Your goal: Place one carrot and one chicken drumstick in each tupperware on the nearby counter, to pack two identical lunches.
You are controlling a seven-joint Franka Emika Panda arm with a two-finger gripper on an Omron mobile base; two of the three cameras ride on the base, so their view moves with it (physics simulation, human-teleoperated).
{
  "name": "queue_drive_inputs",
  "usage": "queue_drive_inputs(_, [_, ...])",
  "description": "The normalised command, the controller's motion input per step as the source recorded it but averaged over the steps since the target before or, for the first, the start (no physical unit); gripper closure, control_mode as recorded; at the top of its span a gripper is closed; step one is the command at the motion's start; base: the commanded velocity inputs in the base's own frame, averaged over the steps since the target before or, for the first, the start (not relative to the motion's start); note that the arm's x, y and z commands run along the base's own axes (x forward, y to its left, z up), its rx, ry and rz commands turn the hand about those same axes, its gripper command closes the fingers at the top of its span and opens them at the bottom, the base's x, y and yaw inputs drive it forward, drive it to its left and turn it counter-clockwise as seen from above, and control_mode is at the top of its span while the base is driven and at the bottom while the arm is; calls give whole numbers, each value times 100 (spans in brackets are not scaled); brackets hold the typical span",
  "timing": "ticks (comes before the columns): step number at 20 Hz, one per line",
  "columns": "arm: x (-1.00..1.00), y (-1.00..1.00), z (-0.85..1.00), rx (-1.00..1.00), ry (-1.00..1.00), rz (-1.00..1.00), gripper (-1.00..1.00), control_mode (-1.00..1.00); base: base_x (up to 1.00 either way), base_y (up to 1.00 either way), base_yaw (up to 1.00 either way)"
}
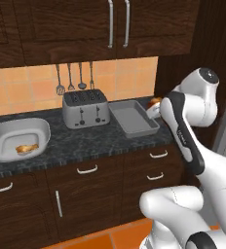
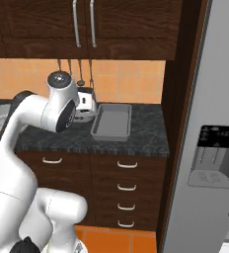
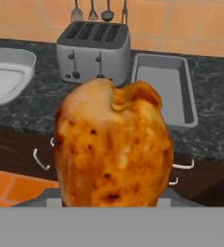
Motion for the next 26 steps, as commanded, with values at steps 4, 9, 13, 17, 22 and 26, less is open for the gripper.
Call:
queue_drive_inputs(4, [100,-9,-79,-6,0,12,100,-100,0,0,0])
queue_drive_inputs(9, [100,0,-42,-8,5,7,100,-100,0,0,0])
queue_drive_inputs(13, [100,-1,-17,-8,12,-7,100,-100,0,0,0])
queue_drive_inputs(17, [100,-10,-11,0,9,-5,100,-100,0,0,0])
queue_drive_inputs(22, [100,-22,-54,0,1,10,100,-100,0,0,0])
queue_drive_inputs(26, [96,-7,-59,0,-1,11,100,-100,0,0,0])
